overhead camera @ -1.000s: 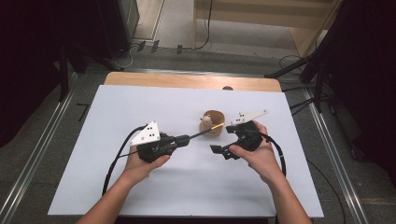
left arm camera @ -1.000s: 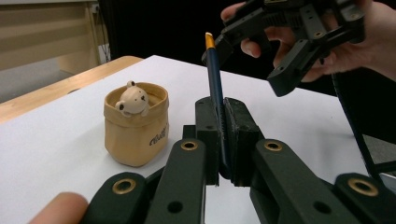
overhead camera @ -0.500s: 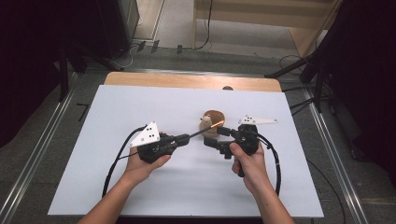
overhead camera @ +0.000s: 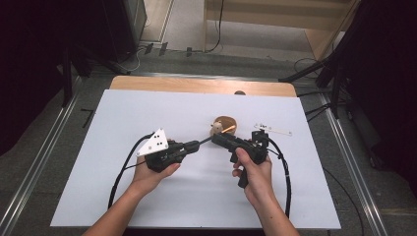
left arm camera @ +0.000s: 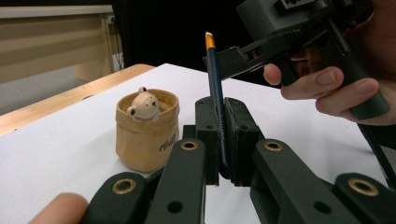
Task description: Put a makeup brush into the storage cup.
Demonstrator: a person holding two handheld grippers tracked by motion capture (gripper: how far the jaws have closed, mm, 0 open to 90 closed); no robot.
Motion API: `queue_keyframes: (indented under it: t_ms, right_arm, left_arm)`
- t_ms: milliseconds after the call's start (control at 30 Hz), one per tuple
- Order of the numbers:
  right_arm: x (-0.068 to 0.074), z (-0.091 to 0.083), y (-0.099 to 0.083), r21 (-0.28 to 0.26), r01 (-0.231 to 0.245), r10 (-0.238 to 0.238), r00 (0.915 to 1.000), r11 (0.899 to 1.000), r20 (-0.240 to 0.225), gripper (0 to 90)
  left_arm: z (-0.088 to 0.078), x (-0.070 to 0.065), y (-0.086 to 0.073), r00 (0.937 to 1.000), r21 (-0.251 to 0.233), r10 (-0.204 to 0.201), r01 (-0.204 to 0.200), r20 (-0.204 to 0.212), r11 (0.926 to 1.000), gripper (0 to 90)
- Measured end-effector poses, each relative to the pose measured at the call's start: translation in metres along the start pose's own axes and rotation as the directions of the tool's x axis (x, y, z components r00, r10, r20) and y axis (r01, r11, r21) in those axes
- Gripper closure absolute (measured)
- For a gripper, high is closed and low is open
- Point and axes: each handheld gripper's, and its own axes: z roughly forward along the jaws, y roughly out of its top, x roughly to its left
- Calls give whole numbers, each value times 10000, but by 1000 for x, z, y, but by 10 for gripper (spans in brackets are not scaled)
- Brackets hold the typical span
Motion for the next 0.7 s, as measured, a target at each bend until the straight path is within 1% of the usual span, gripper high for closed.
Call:
queue_keyframes:
  t_ms: [133,200,267,333,400,467,533,600,700]
  right_arm:
    - [1,4,-2,-69,-299,297,9993,9995,-230,396]
    - [1,6,-2,-111,-440,437,9989,9990,-195,409]
    - [0,7,-2,-183,-531,531,9986,9984,-24,432]
    - [-1,7,-2,-255,-790,789,9969,9966,-20,466]
    - [-3,7,-3,-381,-1030,1025,9946,9940,-145,504]
    - [-5,7,-4,-426,-1130,1128,9936,9927,-65,533]
    - [-8,7,-5,-531,-1241,1238,9923,9908,-107,569]
    - [-9,7,-6,-492,-1465,1456,9891,9880,-223,595]
    - [-9,8,-6,-513,-1533,1515,9878,9869,-359,614]
  left_arm:
    - [1,-1,0,10000,-20,24,-24,-12,10000,866]
    - [0,-1,0,10000,-15,44,-44,-19,10000,866]
    - [0,-1,0,10000,1,67,-67,-18,10000,866]
    - [0,-1,0,10000,4,93,-93,-21,10000,865]
    - [0,-1,0,10000,-12,74,-74,-5,10000,865]
    - [1,-2,0,10000,-26,69,-69,4,10000,866]
    - [1,-2,-1,10000,24,88,-88,20,10000,866]
    - [2,-2,-1,9999,33,105,-105,19,9999,865]
    - [2,-2,-1,10000,-37,62,-62,39,10000,866]
